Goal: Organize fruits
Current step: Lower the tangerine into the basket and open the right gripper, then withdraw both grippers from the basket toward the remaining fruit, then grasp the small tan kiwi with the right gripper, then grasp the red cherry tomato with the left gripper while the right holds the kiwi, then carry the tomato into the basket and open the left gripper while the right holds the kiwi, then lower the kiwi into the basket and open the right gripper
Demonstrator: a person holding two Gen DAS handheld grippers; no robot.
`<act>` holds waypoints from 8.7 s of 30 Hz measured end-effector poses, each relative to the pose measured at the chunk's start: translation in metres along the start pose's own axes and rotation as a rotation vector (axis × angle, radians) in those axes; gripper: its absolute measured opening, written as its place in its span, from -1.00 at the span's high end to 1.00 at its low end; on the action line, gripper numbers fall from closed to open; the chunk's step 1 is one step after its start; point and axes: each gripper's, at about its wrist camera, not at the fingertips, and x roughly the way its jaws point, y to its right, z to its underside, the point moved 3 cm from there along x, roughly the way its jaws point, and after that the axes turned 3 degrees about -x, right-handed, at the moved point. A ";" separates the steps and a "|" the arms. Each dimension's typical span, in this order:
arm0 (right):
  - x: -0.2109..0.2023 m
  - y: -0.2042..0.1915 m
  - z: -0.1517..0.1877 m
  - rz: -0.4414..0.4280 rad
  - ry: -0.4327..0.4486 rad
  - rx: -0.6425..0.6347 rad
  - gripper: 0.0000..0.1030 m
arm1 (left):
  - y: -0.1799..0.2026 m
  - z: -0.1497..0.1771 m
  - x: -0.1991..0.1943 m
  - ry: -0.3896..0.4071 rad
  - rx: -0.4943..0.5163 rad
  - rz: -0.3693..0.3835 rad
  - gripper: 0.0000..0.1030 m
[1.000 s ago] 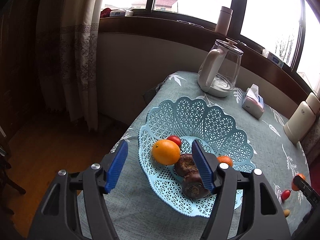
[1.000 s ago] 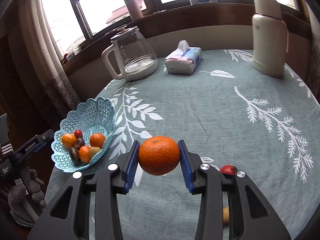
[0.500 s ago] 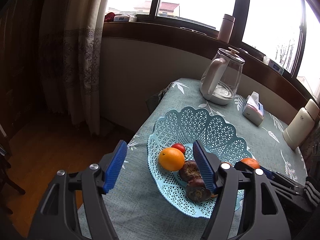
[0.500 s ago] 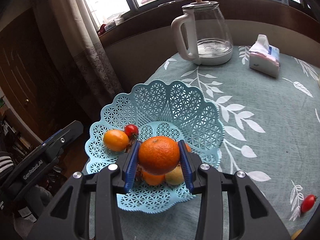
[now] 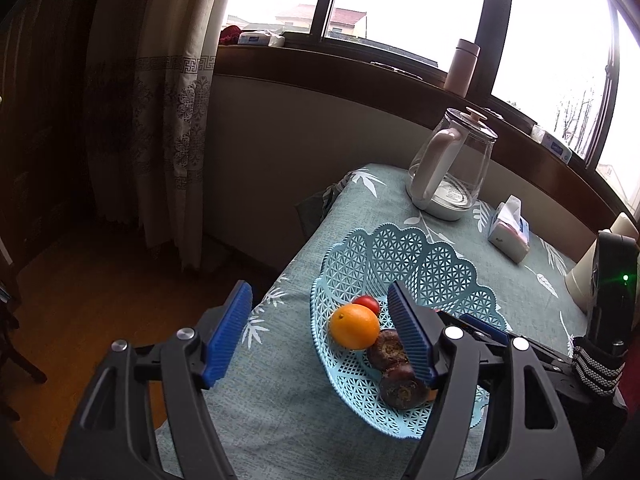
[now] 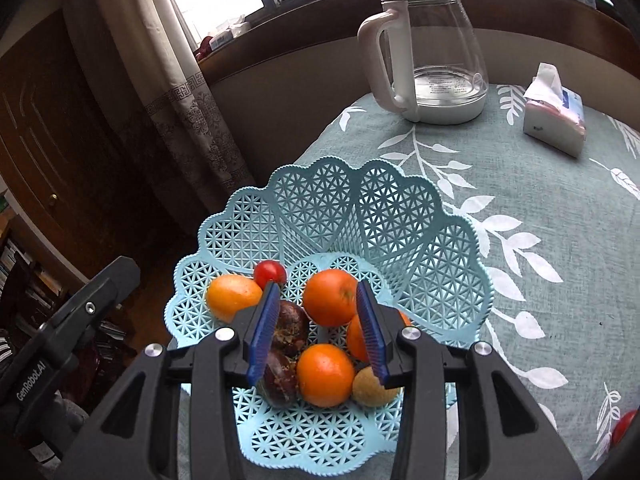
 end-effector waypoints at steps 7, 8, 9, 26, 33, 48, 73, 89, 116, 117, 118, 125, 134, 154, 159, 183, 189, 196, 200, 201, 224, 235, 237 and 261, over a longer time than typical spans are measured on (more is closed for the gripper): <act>-0.013 0.017 0.010 0.008 0.020 0.056 0.21 | 0.008 0.002 0.000 -0.003 0.021 0.007 -0.40; -0.014 0.018 0.012 0.010 0.019 0.061 0.21 | 0.009 0.002 0.000 -0.002 0.021 0.007 -0.41; -0.015 0.020 0.014 0.013 0.019 0.066 0.21 | 0.009 0.002 -0.001 -0.001 0.020 0.006 -0.43; -0.045 0.035 0.042 0.051 0.073 0.087 0.15 | 0.019 0.005 -0.006 0.007 0.023 0.013 -0.82; -0.057 0.039 0.048 0.076 0.091 0.080 0.15 | 0.029 0.009 -0.005 0.000 0.046 0.019 -0.83; -0.078 0.084 0.070 0.156 0.090 0.142 0.14 | 0.046 0.018 -0.003 -0.012 0.088 0.036 -0.84; -0.158 0.175 0.142 0.397 0.113 0.217 0.14 | 0.087 0.039 -0.004 -0.030 0.189 0.064 -0.84; -0.163 0.187 0.165 0.405 0.070 0.222 0.14 | 0.110 0.057 0.002 -0.053 0.258 0.074 -0.84; -0.173 0.192 0.166 0.420 0.068 0.170 0.46 | 0.162 0.108 0.018 -0.157 0.369 0.156 -0.84; -0.176 0.197 0.166 0.421 0.074 0.178 0.46 | 0.169 0.113 0.018 -0.165 0.378 0.171 -0.84; -0.178 0.201 0.166 0.421 0.080 0.190 0.46 | 0.176 0.117 0.017 -0.172 0.389 0.185 -0.84; -0.190 0.225 0.169 0.406 0.108 0.255 0.46 | 0.231 0.142 0.007 -0.181 0.506 0.243 -0.84; -0.203 0.239 0.168 0.416 0.154 0.295 0.46 | 0.282 0.163 0.002 -0.196 0.588 0.298 -0.84; -0.197 0.255 0.176 0.397 0.158 0.383 0.46 | 0.332 0.205 0.025 -0.384 0.616 0.482 -0.11; -0.196 0.256 0.176 0.396 0.157 0.386 0.46 | 0.339 0.211 0.028 -0.401 0.635 0.498 -0.04; -0.201 0.255 0.178 0.391 0.179 0.387 0.45 | 0.320 0.196 0.015 -0.343 0.592 0.459 0.41; -0.206 0.248 0.176 0.402 0.195 0.369 0.45 | 0.299 0.178 0.008 -0.268 0.573 0.381 0.41; -0.209 0.235 0.171 0.401 0.204 0.342 0.45 | 0.271 0.153 0.004 -0.204 0.533 0.301 0.41; -0.209 0.228 0.168 0.388 0.206 0.335 0.45 | 0.256 0.142 0.003 -0.179 0.510 0.272 0.41; -0.208 0.225 0.167 0.386 0.207 0.330 0.45 | 0.252 0.139 0.003 -0.173 0.504 0.266 0.41; -0.187 0.183 0.148 0.362 0.178 0.240 0.45 | 0.171 0.091 0.008 -0.104 0.368 0.149 0.41; -0.175 0.163 0.142 0.353 0.161 0.203 0.45 | 0.135 0.078 0.012 -0.096 0.313 0.119 0.41; -0.174 0.160 0.140 0.350 0.161 0.197 0.45 | 0.129 0.074 0.012 -0.089 0.305 0.115 0.41; -0.161 0.149 0.137 0.313 0.138 0.178 0.45 | 0.056 0.037 0.023 -0.088 0.095 0.050 -0.25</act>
